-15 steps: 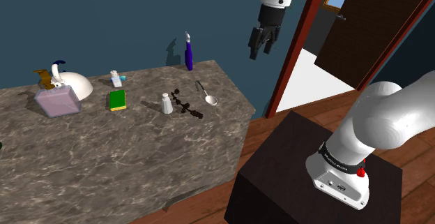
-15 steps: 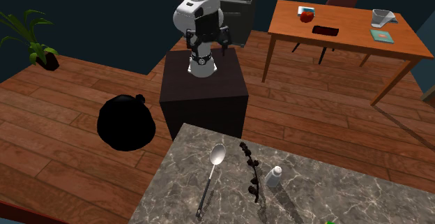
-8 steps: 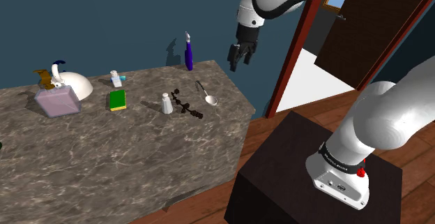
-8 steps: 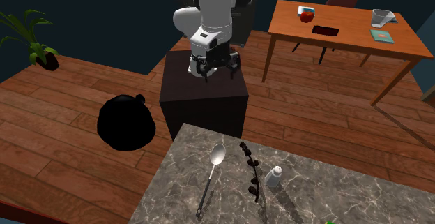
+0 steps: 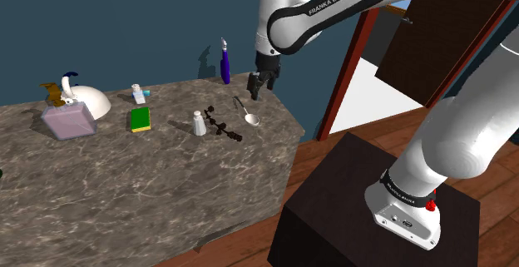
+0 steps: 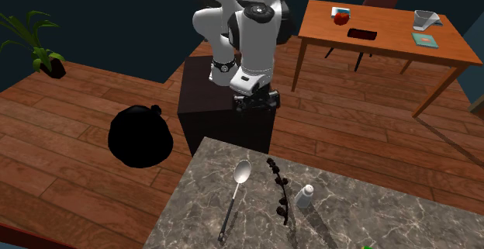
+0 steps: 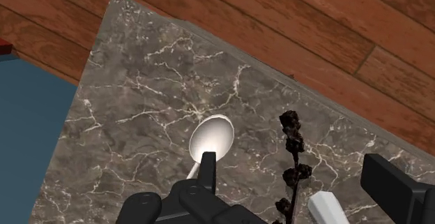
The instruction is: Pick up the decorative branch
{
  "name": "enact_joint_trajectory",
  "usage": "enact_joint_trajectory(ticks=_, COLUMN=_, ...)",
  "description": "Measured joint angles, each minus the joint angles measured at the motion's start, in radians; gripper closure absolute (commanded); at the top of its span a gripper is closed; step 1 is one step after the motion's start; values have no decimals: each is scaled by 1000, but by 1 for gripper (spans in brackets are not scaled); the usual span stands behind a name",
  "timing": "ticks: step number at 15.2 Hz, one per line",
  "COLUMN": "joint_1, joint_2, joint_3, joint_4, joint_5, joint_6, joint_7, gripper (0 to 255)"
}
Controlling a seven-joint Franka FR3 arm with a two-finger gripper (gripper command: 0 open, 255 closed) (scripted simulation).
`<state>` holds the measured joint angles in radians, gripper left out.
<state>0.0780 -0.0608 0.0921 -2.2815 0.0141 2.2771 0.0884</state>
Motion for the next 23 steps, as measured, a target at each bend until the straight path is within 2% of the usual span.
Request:
enact_joint_trajectory(ticks=10, joint_1=42, joint_2=375, joint_3=12, joint_4=233, joint_5=-112, joint_6=167, joint_7=66, gripper=0)
enact_joint_trajectory(ticks=13, joint_1=65, joint_2=472, joint_3=6, joint_4=310, joint_5=-144, joint_6=192, joint_7=87, gripper=0)
enact_joint_trajectory(ticks=19, joint_1=115, joint_2=714, joint_3=-14, joint_4=555, joint_5=-195, joint_6=202, joint_7=111, gripper=0)
enact_joint_trajectory(ticks=23, joint_1=124, joint_2=783, joint_3=-21, joint_4=600, joint_5=-205, joint_6=227, joint_7=116, gripper=0)
